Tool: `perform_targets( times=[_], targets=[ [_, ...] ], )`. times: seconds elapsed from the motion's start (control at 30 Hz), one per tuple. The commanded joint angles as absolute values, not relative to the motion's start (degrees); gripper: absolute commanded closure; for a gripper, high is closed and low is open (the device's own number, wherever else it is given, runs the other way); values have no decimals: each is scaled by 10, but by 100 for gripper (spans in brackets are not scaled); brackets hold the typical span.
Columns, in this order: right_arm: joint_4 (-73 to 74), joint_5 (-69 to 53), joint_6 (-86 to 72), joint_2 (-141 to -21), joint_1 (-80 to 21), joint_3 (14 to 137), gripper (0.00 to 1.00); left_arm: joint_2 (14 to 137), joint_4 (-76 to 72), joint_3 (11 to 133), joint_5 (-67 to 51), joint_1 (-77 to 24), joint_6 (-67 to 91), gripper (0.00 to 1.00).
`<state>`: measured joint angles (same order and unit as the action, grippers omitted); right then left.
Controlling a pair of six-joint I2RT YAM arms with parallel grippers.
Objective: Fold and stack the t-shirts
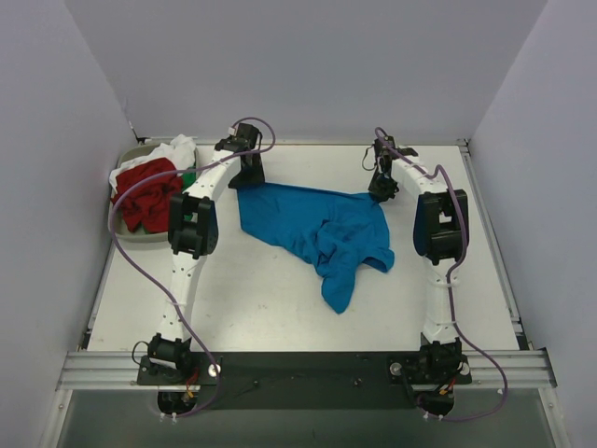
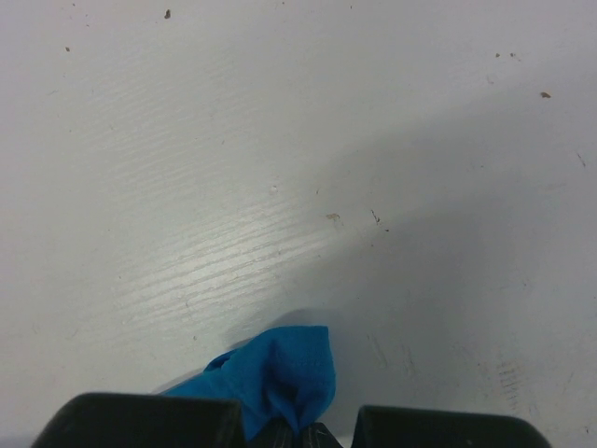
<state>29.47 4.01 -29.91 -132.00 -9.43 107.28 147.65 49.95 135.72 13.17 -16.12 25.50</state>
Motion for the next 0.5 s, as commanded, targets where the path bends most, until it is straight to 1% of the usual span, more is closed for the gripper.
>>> perform_targets(
  times=[0.0,0.37,0.47],
  targets=[
    [327,52,-296,-1333,-96,1083,100,1456,509,1336,140,-156,254,27],
    [328,51,-296,-1339,-102,1084,100,1401,522,1325,110,-157,262,27],
    [327,52,-295,-1338,-104,1083,100,1378,510,1301,101,-159,262,28]
  ],
)
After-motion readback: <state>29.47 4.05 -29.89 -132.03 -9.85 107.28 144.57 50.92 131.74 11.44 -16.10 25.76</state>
